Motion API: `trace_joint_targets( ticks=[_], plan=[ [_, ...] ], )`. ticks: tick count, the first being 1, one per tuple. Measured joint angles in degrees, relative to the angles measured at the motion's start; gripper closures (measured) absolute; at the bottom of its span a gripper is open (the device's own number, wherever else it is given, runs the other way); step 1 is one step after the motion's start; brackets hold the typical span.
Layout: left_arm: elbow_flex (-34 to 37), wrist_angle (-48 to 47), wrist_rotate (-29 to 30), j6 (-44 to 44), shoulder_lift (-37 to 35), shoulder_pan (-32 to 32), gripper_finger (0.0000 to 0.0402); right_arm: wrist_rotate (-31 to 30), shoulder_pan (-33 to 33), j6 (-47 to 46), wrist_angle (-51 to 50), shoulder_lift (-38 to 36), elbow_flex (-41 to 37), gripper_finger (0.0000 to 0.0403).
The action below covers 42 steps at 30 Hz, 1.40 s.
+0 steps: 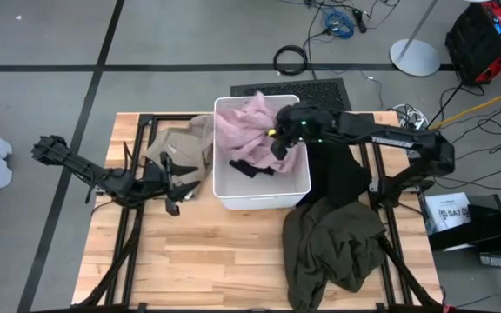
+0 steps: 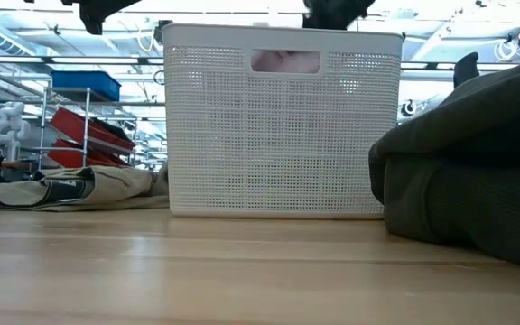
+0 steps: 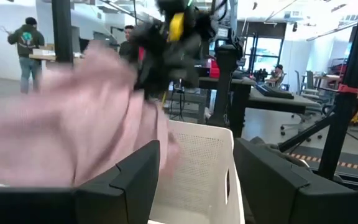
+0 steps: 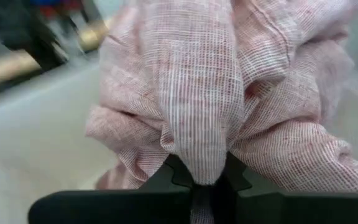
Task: Sort clothes
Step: Put the pink shirt into the white laundry bin
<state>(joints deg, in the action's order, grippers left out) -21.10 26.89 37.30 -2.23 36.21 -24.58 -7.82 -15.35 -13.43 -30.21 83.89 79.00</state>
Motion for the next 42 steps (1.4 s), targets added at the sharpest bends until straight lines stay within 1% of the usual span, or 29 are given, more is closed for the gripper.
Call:
trace_joint_targets(
  ticks=[2,4,8,16,21,25,30,32,35,37,39,42],
  plan=[
    [0.0,0.0,0.0,-0.9,-0.4,0.0,0.0187,-0.6,-0.9,-2.8,-3.9,1.5,0.0,0.0392],
    [0.0,0.0,0.1,-1.9,-0.9,0.0,0.0187,-2.4,-1.0,-4.8,-5.4,3.0,0.0,0.0392],
    [0.0,0.1,0.1,-3.1,-1.9,0.2,0.0187,-5.3,0.4,-5.6,-4.1,6.8,0.0,0.0392],
    [0.0,0.2,0.6,-4.6,-3.2,0.2,0.0187,-5.0,1.6,-4.5,-2.0,15.4,0.0,0.0392],
    [0.0,0.1,0.7,-4.6,-3.3,0.2,0.0187,1.9,1.8,-3.7,0.0,20.6,0.1,0.0392],
    [0.0,0.0,0.7,-4.6,-3.3,0.2,0.0187,7.8,2.0,-2.3,-0.4,22.8,0.1,0.0391],
    [0.0,0.0,0.7,-4.6,-3.3,0.2,0.0187,14.8,2.1,-2.4,-0.9,23.5,0.1,0.0361],
    [0.0,0.0,0.7,-4.6,-3.3,0.2,0.0187,20.0,2.1,-2.5,-0.8,23.5,0.1,0.0354],
    [0.0,0.0,0.7,-4.6,-3.3,0.2,0.0187,29.8,2.6,-3.2,-1.0,23.5,0.1,0.0351],
    [0.0,-0.1,0.7,-4.6,-3.3,0.2,0.0187,34.3,2.9,-4.0,-1.0,23.5,0.1,0.035],
    [0.0,-0.1,0.7,-4.5,-3.3,0.2,0.0187,36.8,3.3,-4.1,-1.0,23.5,0.1,0.0349],
    [0.0,-0.3,0.7,-4.5,-3.3,0.2,0.0187,36.8,3.5,-4.0,-1.0,23.4,0.0,0.0348]
  ],
)
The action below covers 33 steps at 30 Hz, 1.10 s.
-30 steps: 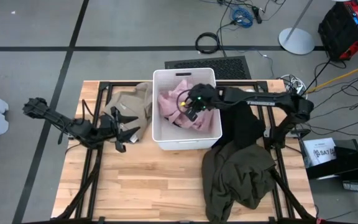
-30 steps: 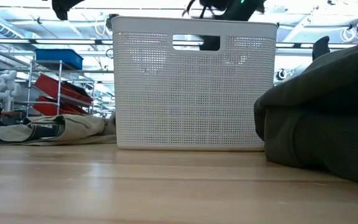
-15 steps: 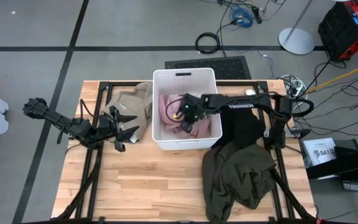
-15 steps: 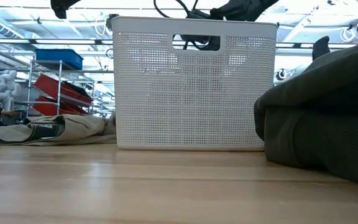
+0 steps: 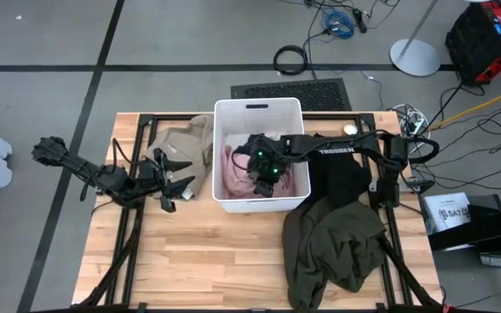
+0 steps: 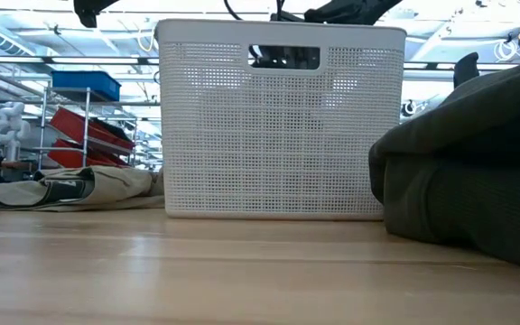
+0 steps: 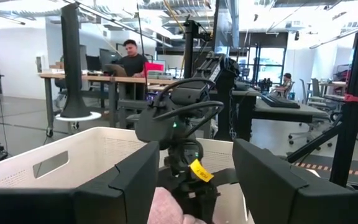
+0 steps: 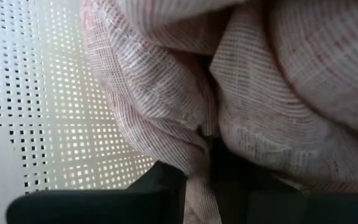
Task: Sort clothes
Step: Put the pink shirt into the white laundry bin, then put the brown shorts into the white laundry bin
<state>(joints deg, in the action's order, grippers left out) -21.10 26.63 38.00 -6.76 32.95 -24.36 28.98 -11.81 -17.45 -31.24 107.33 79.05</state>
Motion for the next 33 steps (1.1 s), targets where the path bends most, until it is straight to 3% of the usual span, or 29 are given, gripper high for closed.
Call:
trace_joint_targets(
  ticks=[4,11,15,19,27,33],
  plan=[
    [0.0,-0.1,0.0,0.0,0.0,0.0,0.0187,-0.7,-0.5,0.1,-0.1,-0.7,0.1,0.0347],
    [0.0,-0.2,0.0,0.0,0.0,0.0,0.0187,-10.6,-0.7,3.7,-2.8,-1.2,5.2,0.0346],
    [0.0,-0.2,0.0,0.0,0.0,0.0,0.0187,-10.4,-0.7,2.5,-6.5,-1.2,9.0,0.0336],
    [0.0,-0.2,0.0,0.0,0.0,0.0,0.0187,-10.5,-0.7,2.0,-11.7,-1.2,13.0,0.0293],
    [0.0,-0.3,0.2,0.0,0.0,0.0,0.0187,-10.7,-0.9,4.0,-17.3,-1.2,19.4,0.0153],
    [0.0,-4.9,9.1,0.6,-0.1,0.0,0.0187,-12.1,-2.5,5.5,-25.5,-1.2,25.6,0.0114]
  ],
)
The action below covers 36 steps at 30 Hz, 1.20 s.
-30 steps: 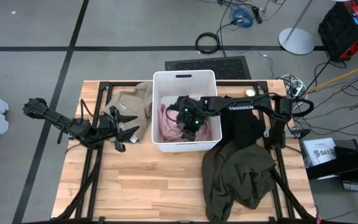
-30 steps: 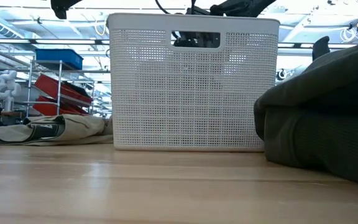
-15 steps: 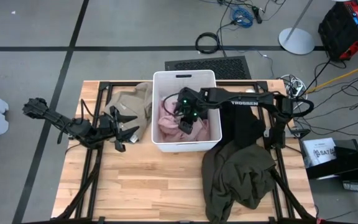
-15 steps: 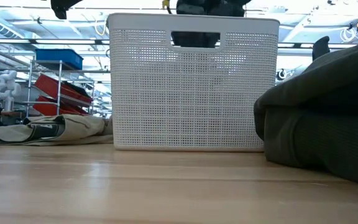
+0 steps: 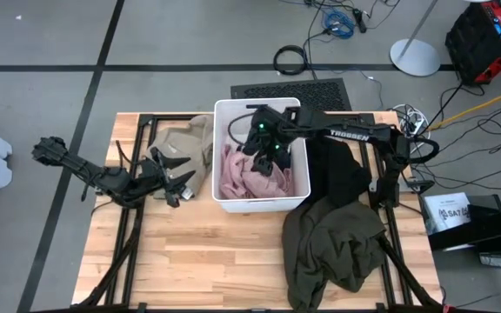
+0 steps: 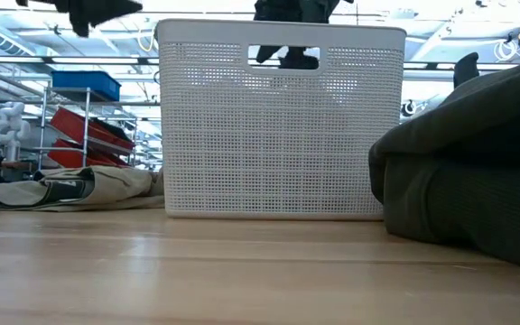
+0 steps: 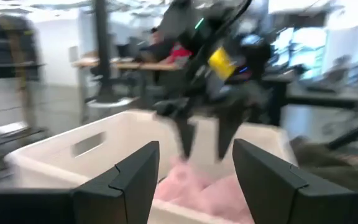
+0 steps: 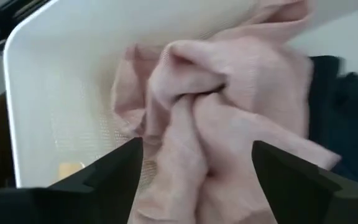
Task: Sort clothes
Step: Put the brown shorts into the white laundry bin
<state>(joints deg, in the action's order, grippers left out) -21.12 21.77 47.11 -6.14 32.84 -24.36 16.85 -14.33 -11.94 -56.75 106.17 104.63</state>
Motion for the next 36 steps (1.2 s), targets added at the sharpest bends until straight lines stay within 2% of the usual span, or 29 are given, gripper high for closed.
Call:
trace_joint_targets(
  ticks=[5,10,15,22,28,32,36],
  plan=[
    [0.0,-8.8,10.1,5.5,0.0,0.1,0.0187,-5.8,-1.0,1.7,-2.4,0.0,5.6,0.0115],
    [0.0,-17.8,11.7,17.5,0.2,1.5,0.0187,-6.8,-2.3,2.6,-2.4,0.0,12.2,0.0119],
    [0.0,-26.2,8.7,27.3,1.3,2.7,0.0187,-6.5,-2.0,3.4,-3.0,0.0,19.4,0.0119],
    [0.0,-39.0,-3.1,40.0,7.5,2.6,0.0187,-6.3,1.4,5.5,-10.4,0.0,26.8,0.0119],
    [0.0,-40.7,-3.4,42.3,15.8,2.6,0.0187,-7.3,4.8,5.3,-18.2,-1.2,27.6,0.0119],
    [-0.4,-41.0,-1.9,43.3,21.3,2.6,0.0191,-13.9,8.2,4.3,-23.4,-1.8,27.6,0.0119],
    [-4.3,-42.4,-1.8,43.3,25.8,2.6,0.0204,-21.7,11.8,2.1,-29.3,-2.3,27.6,0.0119]
  ],
)
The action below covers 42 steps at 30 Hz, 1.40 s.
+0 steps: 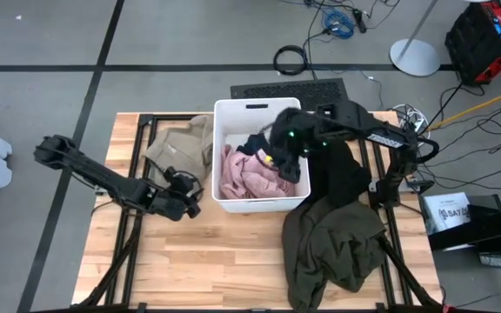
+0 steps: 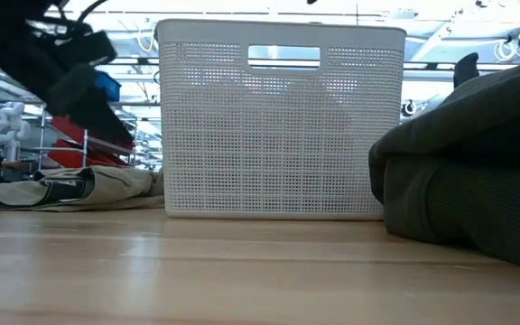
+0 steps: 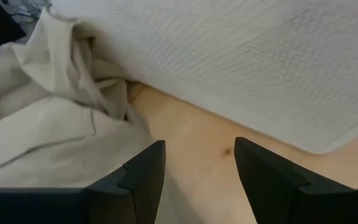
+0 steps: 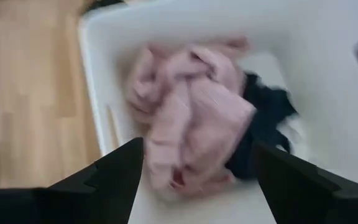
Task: Sort clothes
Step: Put the brown shorts into the white laundry bin
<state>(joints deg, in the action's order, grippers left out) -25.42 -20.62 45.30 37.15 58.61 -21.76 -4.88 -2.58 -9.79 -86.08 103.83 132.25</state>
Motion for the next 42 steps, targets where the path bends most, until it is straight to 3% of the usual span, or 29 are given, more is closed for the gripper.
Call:
trace_joint_targets(
  ticks=[7,15,26,33,42],
  plan=[
    [-9.7,-12.4,-0.2,0.4,7.0,-0.5,0.0243,-11.6,6.2,-4.4,-3.9,-0.6,0.0,0.0119],
    [-11.8,-18.6,-9.7,6.4,10.3,0.0,0.0258,-13.0,12.2,-6.4,-3.9,-0.6,0.0,0.0119],
    [-11.8,-21.9,-9.6,9.1,11.6,5.0,0.0258,-20.8,20.3,-11.7,-3.9,-0.9,-7.4,0.0119],
    [-11.8,-22.2,-10.3,7.0,17.4,10.3,0.0231,-20.8,20.8,-19.4,-3.5,-1.1,-15.8,0.012],
    [-11.8,-22.7,-13.3,5.9,24.9,15.7,0.0186,-20.0,20.8,-20.5,1.4,-1.2,-25.2,0.012]
  ],
)
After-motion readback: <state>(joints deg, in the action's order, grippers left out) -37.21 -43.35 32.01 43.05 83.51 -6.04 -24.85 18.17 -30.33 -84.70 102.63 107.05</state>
